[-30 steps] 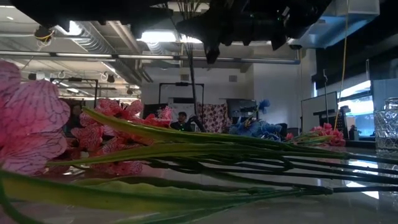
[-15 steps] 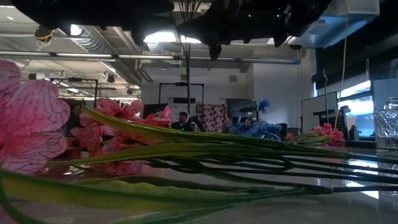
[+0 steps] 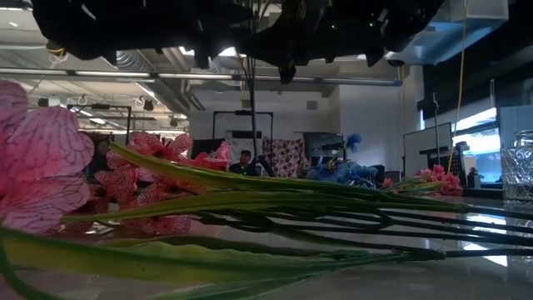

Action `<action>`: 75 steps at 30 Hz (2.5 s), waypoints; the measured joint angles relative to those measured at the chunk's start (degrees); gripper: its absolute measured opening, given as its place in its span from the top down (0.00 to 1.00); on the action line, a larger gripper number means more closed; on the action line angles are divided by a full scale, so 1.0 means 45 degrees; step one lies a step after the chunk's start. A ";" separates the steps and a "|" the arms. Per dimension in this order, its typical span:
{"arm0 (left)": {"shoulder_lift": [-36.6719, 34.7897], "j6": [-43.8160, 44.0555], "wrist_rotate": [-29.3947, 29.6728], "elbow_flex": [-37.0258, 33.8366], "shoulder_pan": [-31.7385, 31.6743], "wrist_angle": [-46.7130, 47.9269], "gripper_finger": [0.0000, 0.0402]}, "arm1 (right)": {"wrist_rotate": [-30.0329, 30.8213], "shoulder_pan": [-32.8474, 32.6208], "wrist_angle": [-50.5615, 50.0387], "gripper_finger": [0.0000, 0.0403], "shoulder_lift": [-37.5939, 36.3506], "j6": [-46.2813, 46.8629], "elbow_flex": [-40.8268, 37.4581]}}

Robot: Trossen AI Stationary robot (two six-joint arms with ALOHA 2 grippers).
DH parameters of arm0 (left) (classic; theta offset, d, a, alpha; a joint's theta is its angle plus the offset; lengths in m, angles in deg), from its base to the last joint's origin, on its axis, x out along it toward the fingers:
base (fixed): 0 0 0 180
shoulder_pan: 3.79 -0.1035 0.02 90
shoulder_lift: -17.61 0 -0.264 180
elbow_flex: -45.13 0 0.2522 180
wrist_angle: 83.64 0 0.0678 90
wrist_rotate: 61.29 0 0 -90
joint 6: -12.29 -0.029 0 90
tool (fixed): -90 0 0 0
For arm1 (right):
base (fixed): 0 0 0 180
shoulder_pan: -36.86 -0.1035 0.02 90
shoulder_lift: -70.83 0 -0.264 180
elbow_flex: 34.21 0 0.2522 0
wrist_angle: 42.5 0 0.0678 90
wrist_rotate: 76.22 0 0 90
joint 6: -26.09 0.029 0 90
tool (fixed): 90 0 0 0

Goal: Sort flowers into vase by color
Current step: Put the top left pink flowers into the red vase

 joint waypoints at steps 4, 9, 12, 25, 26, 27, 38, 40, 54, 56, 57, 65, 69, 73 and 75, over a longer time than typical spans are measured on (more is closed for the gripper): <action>0.0734 0.0481 0.0002 0.0000 -0.0185 -0.0983 0.47 | 0.0002 0.0000 -0.0062 0.99 0.0087 0.0000 -0.0002; 0.1149 0.0643 0.0005 0.0175 -0.0295 -0.1306 0.57 | 0.0126 0.0000 -0.0052 0.96 0.0151 -0.0047 -0.0002; 0.1444 0.0648 0.0012 0.0421 -0.0287 -0.1102 0.72 | 0.0437 0.0000 -0.0030 0.89 0.0151 -0.0274 -0.0002; -0.3663 -0.1358 0.1270 0.0554 0.1057 0.5480 0.99 | 0.0194 0.0000 -0.2798 0.59 -0.1644 -0.1450 -0.0002; -0.4599 -0.1471 0.1406 0.0554 0.1216 0.6447 0.99 | 0.0194 0.0000 -0.3086 0.58 -0.1871 -0.1569 -0.0002; -0.5590 -0.1563 0.1475 0.0557 0.1379 0.7520 0.99 | 0.0194 0.0000 -0.3274 0.57 -0.2047 -0.1641 -0.0002; -1.4613 -0.1443 0.6373 0.0568 0.3312 1.6166 0.99 | 0.1101 0.0000 -0.3596 0.57 -0.2254 -0.1575 -0.0002; -1.5672 -0.1163 0.6847 0.0571 0.3446 1.7379 0.99 | 0.1360 0.0000 -0.3568 0.57 -0.2253 -0.1346 -0.0002; -1.6814 0.1321 0.6016 0.3427 0.3581 2.3376 0.99 | 0.2669 0.0011 -0.2990 0.57 -0.2253 -0.1176 -0.0002; -1.6814 0.1324 0.6001 0.3287 0.3578 2.3289 0.99 | 0.2806 0.0015 -0.2862 0.57 -0.2253 -0.1171 -0.0002; -1.6814 0.1360 0.6007 0.3165 0.3581 2.3286 0.99 | 0.2904 0.0015 -0.2858 0.57 -0.2253 -0.1171 -0.0002; -1.6809 0.1604 0.6735 0.3060 0.3578 2.3255 0.99 | 0.3014 0.0015 -0.2877 0.57 -0.2253 -0.1171 -0.0002; -1.6809 0.2081 0.7435 0.3060 0.3581 2.3293 0.99 | 0.3016 0.0015 -0.2877 0.57 -0.2253 -0.1171 -0.0002; -1.6809 0.2895 0.8631 0.3060 0.3581 2.3308 0.99 | 0.3011 0.0015 -0.2879 0.57 -0.2253 -0.1214 -0.0002; -1.6738 0.3243 0.9033 0.3060 0.3581 2.3297 0.99 | 0.3015 0.0015 -0.2882 0.57 -0.2253 -0.1217 -0.0002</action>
